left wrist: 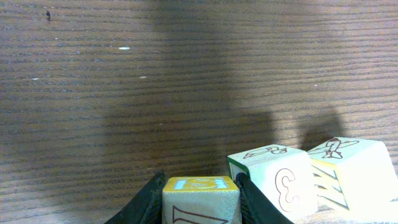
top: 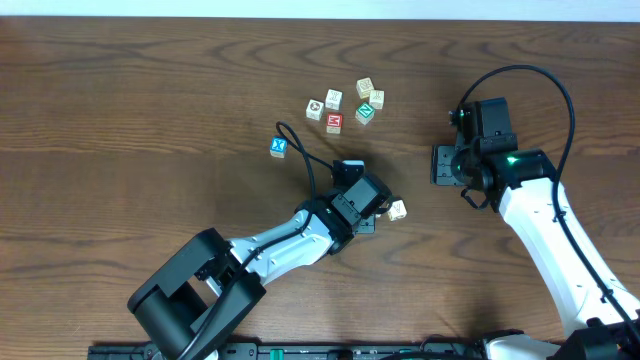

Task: Lift 4 blocks
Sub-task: 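Carry the Z block right and place it beside the two blocks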

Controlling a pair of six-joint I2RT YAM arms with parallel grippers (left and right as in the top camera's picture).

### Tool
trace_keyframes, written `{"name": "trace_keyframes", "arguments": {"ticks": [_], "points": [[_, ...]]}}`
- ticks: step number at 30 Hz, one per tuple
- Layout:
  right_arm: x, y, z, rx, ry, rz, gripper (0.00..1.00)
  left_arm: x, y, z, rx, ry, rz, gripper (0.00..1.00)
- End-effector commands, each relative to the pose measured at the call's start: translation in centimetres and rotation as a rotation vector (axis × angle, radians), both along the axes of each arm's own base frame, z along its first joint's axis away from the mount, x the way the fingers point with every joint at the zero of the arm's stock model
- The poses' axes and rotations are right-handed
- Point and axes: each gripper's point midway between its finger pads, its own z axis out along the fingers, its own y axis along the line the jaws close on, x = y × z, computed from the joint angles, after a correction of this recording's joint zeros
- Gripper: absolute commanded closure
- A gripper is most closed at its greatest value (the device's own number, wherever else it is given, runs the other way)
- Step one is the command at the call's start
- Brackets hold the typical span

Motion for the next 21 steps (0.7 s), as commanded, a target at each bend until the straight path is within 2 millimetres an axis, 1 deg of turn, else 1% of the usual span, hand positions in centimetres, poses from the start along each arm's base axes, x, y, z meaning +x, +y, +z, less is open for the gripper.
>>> {"name": "trace_keyframes", "arguments": {"ticks": [1, 3, 6, 12, 16, 17, 21], "points": [[0.0, -0.6, -0.2, -0.004, 0.003, -0.028, 0.39, 0.4, -0.2, 0.1, 0.012, -0.017, -0.002, 0.68], [0.0, -0.6, -0.2, -0.004, 0.003, -0.027, 0.40, 0.6, -0.1, 0.1, 0.018, -0.024, 0.003, 0.67], [0.0, -0.6, -0.2, -0.004, 0.003, -0.027, 0.39, 0.7, -0.2, 0.3, 0.014, -0.033, 0.005, 0.64], [0.0, -0.6, -0.2, -0.004, 0.003, -0.028, 0.39, 1.2, -0.7, 0.7, -0.010, -0.055, 0.007, 0.63], [0.0, -0.6, -0.2, -0.002, 0.004, -0.026, 0.40, 1.5, -0.3, 0.8, 0.005, -0.072, 0.021, 0.62], [0.0, -0.6, -0.2, -0.002, 0.005, -0.026, 0.39, 1.7, -0.1, 0.8, 0.013, -0.082, 0.030, 0.59], [-0.1, -0.6, -0.2, -0.002, 0.007, -0.026, 0.39, 1.9, 0.2, 0.8, 0.021, -0.088, 0.039, 0.53]]}}
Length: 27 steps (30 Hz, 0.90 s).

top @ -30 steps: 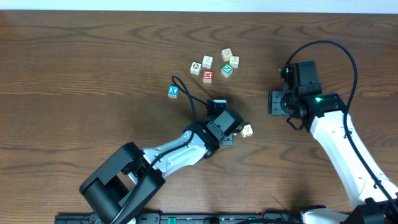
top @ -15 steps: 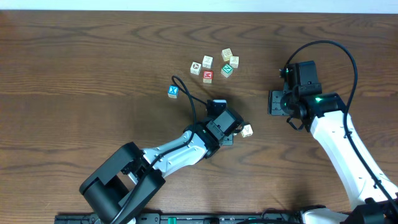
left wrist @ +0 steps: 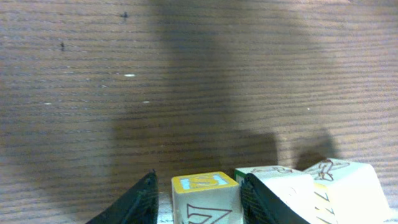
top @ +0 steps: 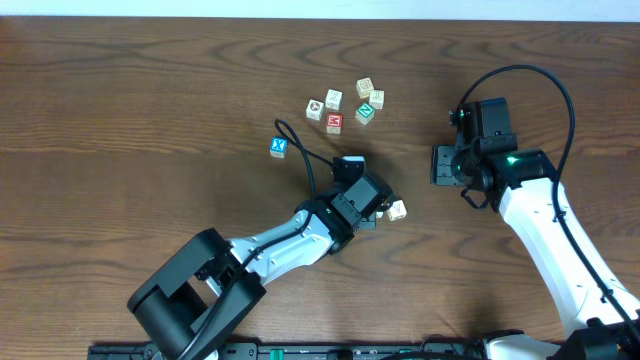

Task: Lift 4 blocks
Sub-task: 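Carry the Z block right and place it beside the two blocks, then open the left gripper and move it left to the blue X block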

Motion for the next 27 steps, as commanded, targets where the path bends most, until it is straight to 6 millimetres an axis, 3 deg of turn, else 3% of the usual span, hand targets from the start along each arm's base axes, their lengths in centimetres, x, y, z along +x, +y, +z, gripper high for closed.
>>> {"name": "trace_keyframes", "arguments": {"ticks": [1, 11, 22, 27], "points": [[0.0, -0.6, -0.2, -0.002, 0.005, -0.026, 0.39, 0.8, 0.2, 0.2, 0.026, -0.029, 0.015, 0.52], [-0.1, -0.6, -0.2, -0.002, 0.006, -0.026, 0.39, 1.4, 0.8, 0.9, 0.017, -0.040, 0.032, 0.50], [0.0, -0.6, -0.2, -0.002, 0.005, -0.025, 0.39, 3.3, 2.0, 7.9, 0.008, -0.204, -0.065, 0.47], [-0.1, -0.5, -0.2, -0.002, 0.006, -0.025, 0.39, 4.8, 4.8, 8.8, 0.028, -0.215, -0.014, 0.46]]}}
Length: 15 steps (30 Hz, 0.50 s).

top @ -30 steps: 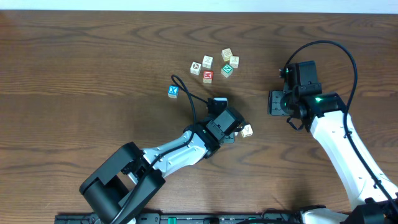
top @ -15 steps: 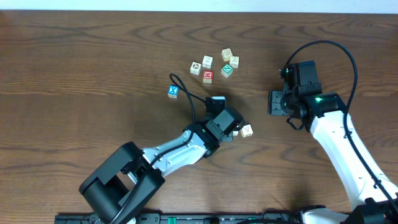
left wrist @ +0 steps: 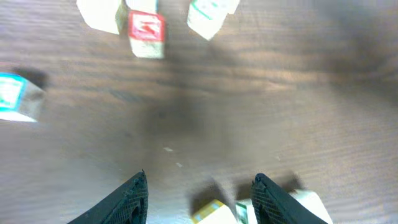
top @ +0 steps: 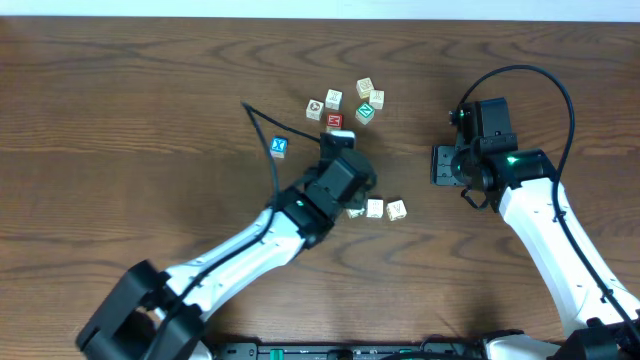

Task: Lift 4 blocks
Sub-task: 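Open the left gripper and move it left to the blue X block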

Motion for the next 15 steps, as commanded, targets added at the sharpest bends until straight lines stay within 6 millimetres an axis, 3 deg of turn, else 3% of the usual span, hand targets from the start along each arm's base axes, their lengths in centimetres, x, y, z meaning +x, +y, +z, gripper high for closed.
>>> {"name": "trace_keyframes", "arguments": {"ticks": [1, 5, 8, 15], "points": [[-0.1, -0.6, -0.2, -0.002, 0.007, -0.025, 0.39, 2.1, 2.9, 0.6, 0.046, -0.020, 0.049, 0.46], [-0.2, -0.5, -0.3, 0.001, 0.011, -0.023, 0.39, 4.2, 7.7, 0.0, 0.069, 0.009, 0.169, 0.45], [-0.2, -0.5, -0.3, 0.004, 0.011, -0.022, 0.39, 5.5, 10.6, -0.3, 0.066, 0.035, 0.163, 0.45], [0.0, -0.4, -0.2, 0.005, 0.004, -0.022, 0.37, 6.4, 14.5, -1.8, 0.142, 0.075, 0.122, 0.46]]}}
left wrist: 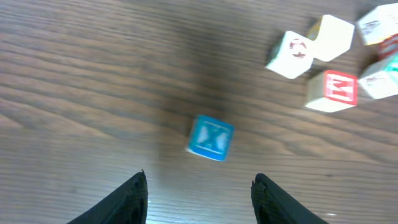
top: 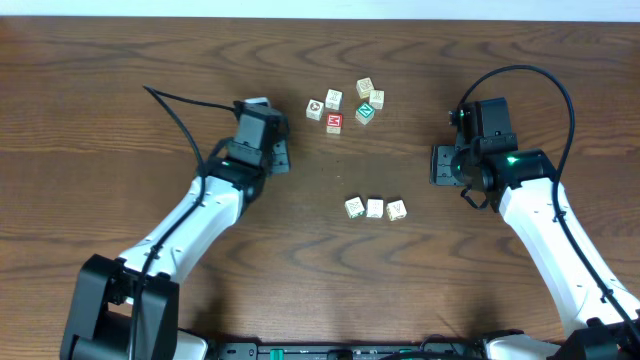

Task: Lift 4 blocks
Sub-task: 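Open the left gripper and move it left to the blue X block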

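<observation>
A blue block (left wrist: 210, 137) lies alone on the wooden table, just ahead of my left gripper (left wrist: 199, 176), which hangs open above it with nothing between its fingers. In the overhead view the left gripper (top: 279, 157) covers that block. Three pale blocks (top: 375, 208) stand in a row at the table's middle. A cluster of several blocks (top: 345, 105) lies further back; it includes a red block (left wrist: 339, 89) and a white block (left wrist: 290, 54). My right gripper (top: 443, 165) rests at the right, away from every block.
The table's far edge (top: 320, 19) runs along the top of the overhead view. A black cable (top: 185, 115) loops off the left arm. The right arm's cable (top: 540, 80) arcs over the table's right side.
My left gripper, still open, has gone from just left of the three-block row to the left, and now hangs over the blue block. The right arm has not moved.
My left gripper was shut on a yellow-topped block set beside two pale blocks. Then its jaws stood apart with the block left standing. After that it was higher, the three blocks in a row behind it. Now it is over the blue block.
</observation>
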Controlling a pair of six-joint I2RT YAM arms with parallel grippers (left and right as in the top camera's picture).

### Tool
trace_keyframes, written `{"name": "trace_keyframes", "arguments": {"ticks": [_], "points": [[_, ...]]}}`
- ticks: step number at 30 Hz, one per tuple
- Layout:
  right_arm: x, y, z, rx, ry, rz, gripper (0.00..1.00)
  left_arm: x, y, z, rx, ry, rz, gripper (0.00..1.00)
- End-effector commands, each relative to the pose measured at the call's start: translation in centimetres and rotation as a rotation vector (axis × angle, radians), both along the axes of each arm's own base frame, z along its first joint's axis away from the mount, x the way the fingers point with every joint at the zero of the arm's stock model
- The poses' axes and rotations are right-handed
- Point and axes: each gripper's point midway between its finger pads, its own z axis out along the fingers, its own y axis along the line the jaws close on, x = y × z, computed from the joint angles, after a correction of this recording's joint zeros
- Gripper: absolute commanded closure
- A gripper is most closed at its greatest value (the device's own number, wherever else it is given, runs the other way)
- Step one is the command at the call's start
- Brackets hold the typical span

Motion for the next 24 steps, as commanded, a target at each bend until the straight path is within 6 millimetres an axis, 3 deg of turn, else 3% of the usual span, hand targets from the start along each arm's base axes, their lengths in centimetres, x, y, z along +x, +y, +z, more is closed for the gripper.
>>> {"name": "trace_keyframes", "arguments": {"ticks": [1, 4, 7, 11, 24], "points": [[0.0, -0.5, -0.2, 0.002, 0.004, -0.024, 0.37, 0.3, 0.2, -0.8, 0.064, 0.023, -0.114, 0.46], [0.0, -0.5, -0.2, 0.002, 0.002, -0.024, 0.36, 0.2, 0.3, -2.5, 0.105, 0.060, -0.153, 0.45], [0.0, -0.5, -0.2, 0.002, 0.004, -0.023, 0.35, 0.1, 0.3, -5.6, 0.136, 0.120, -0.177, 0.46], [0.1, -0.5, -0.2, 0.002, 0.000, -0.023, 0.34, 0.2, 0.2, -7.3, 0.140, 0.142, -0.179, 0.45], [0.3, -0.4, -0.1, 0.004, -0.010, -0.023, 0.33, 2.4, -0.5, -6.0, 0.132, 0.038, -0.195, 0.45]]}}
